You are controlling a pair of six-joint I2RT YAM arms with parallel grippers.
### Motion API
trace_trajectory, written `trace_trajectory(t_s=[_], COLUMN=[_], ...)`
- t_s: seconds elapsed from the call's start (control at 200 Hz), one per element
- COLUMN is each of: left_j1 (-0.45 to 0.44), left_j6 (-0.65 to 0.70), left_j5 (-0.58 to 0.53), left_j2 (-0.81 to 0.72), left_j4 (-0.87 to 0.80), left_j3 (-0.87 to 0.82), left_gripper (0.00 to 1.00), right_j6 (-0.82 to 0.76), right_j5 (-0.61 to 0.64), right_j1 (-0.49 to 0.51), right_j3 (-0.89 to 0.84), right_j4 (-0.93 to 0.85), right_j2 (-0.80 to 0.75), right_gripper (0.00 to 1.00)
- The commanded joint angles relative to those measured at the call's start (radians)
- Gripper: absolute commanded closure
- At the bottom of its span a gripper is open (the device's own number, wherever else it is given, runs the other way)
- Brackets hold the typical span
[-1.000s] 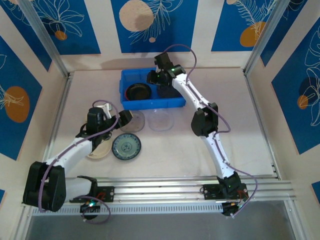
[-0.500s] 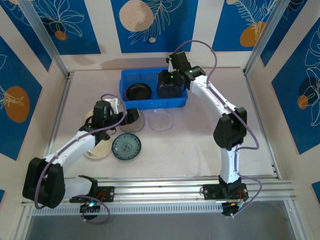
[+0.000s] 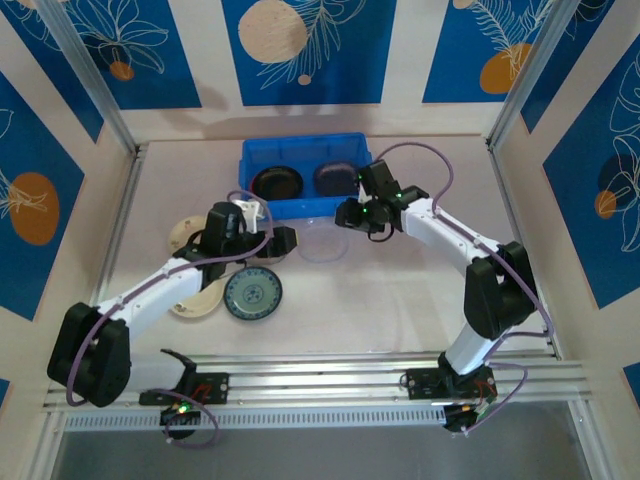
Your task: Place the plates into the plastic bin on the countertop
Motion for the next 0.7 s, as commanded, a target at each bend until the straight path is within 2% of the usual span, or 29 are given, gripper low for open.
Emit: trace_trajectory(t_s=[0.0,0.1,0.27,0.375,0.695], left_j1=[-0.02,-0.03,-0.036,-0.036,-0.036], left_j6=[0.003,-0.012,-0.03,-0.035,-0.041], left_j5=[0.024,0.022,0.019,0.019,0.013], left_j2=[0.027,0.038,0.055,0.065,0.077], left_j4=[0.015,0.027,0.036,0.044,0.064], left_j3=[0.008,0.0,-0.005,-0.008,-0.023], left_gripper=[0.05,0.11,0.15,0.16,0.16], right_j6=[0.043,0.062,0.079,0.081,0.081], right_j5=[-0.011,-0.013,-0.033,-0.051,-0.071], right_j1=[-0.005,-0.008,-0.025,-0.032,-0.032], right_j3=[-0.061,-0.108,-0.158,-0.157,-0.121], right_j4=[0.042,0.076,0.147,0.172,0.187], right_j2=[-0.026,-0.006,0.046,0.084,0.178], right_gripper=[0.55,0.56,0.61,0.64,0.67])
